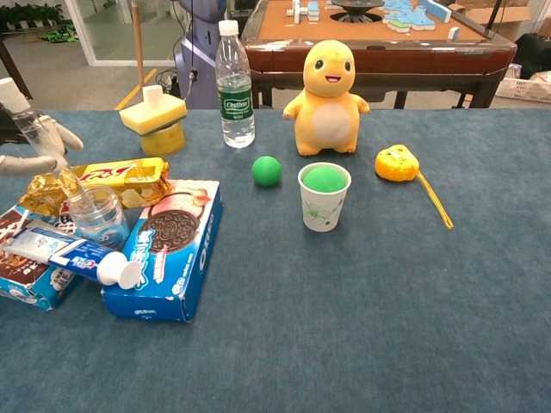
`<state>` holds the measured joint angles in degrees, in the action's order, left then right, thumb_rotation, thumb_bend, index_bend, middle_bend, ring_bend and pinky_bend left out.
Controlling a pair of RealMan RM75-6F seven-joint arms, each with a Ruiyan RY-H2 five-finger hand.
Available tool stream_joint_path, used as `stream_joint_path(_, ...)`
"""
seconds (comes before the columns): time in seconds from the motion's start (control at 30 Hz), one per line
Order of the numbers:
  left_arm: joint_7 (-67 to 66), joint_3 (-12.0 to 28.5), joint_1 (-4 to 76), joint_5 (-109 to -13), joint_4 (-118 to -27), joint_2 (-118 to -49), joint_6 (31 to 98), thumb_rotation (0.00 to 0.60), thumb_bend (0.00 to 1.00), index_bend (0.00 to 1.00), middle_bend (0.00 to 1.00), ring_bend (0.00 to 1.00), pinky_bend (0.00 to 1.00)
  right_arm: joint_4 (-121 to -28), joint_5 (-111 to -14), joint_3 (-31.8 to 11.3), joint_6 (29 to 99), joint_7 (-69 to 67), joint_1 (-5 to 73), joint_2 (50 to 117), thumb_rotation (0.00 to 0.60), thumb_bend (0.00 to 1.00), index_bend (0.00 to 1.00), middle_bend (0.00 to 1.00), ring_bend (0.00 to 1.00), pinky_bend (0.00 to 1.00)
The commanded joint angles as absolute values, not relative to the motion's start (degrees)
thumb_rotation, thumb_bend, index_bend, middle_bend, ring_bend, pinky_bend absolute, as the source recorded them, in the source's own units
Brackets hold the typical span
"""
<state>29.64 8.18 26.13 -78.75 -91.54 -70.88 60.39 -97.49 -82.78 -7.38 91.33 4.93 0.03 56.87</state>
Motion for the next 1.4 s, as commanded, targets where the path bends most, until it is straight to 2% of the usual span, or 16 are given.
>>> stream_joint_path(0.03,26.7,7.7,26.5,-78.3,-90.8,-72.2,60.5,0.600,0.26,0.52,0.28,0.22,0.08,-97.4,-82.8,-7.4,91.3,4.8,0.0,56.9,0.600,0.38,0.41,0.35,0.22,0.25)
stream_joint_path(0.13,25.3,7.4,26.8,-78.0,-90.8,-72.3,59.8,0.600,0.26,0.47,0.24,0.19,0.07,-97.2,-82.7,-7.4,91.4,4.7,0.0,56.9,0.600,0.38,0.41,0.35,0.22,0.25)
stream_joint_path(0.3,25.0,7.3,27.1,-77.6,-91.4,-71.7,59.0,0.600,0.26,0.29,0.16,0.13,0.06,-97.2,-82.7,-7.4,91.6,4.7,-0.1,56.9,0.600,0.38,0.41,0.35,0.22,0.25)
stream_joint_path(0.47,25.2,7.6,26.9,-77.7,-92.1,-70.0,59.5,0.600,0.26,0.23,0.13,0.11,0.05,-97.1,-82.6,-7.5,91.4,4.7,0.0,56.9,0.600,0.38,0.41,0.35,0.22,0.25)
stream_joint_path(0.73,25.1,7.5,24.8,-77.5,-93.3,-64.7,61.8,0.600,0.26,0.22,0.13,0.11,0.05,-97.2,-82.2,-7.8,90.7,4.8,0.5,56.5,0.600,0.38,0.41,0.35,0.22,0.25)
stream_joint_path(0.93,19.5,6.5,22.3,-75.5,-92.5,-62.1,64.1,0.600,0.26,0.24,0.13,0.11,0.05,-96.9,-82.2,-7.6,89.6,4.4,1.1,56.8,0.600,0.38,0.41,0.35,0.22,0.25)
stream_joint_path(1.13,8.0,5.8,18.8,-75.1,-91.3,-64.3,72.2,0.600,0.26,0.25,0.13,0.11,0.05,-97.7,-82.9,-6.9,88.4,3.3,1.4,56.6,0.600,0.38,0.41,0.35,0.22,0.25)
stream_joint_path(1.4,0.2,3.7,15.2,-76.9,-92.8,-65.9,77.7,0.600,0.26,0.25,0.13,0.11,0.05,-98.0,-83.6,-5.5,86.9,1.5,1.4,56.5,0.600,0.38,0.41,0.35,0.22,0.25)
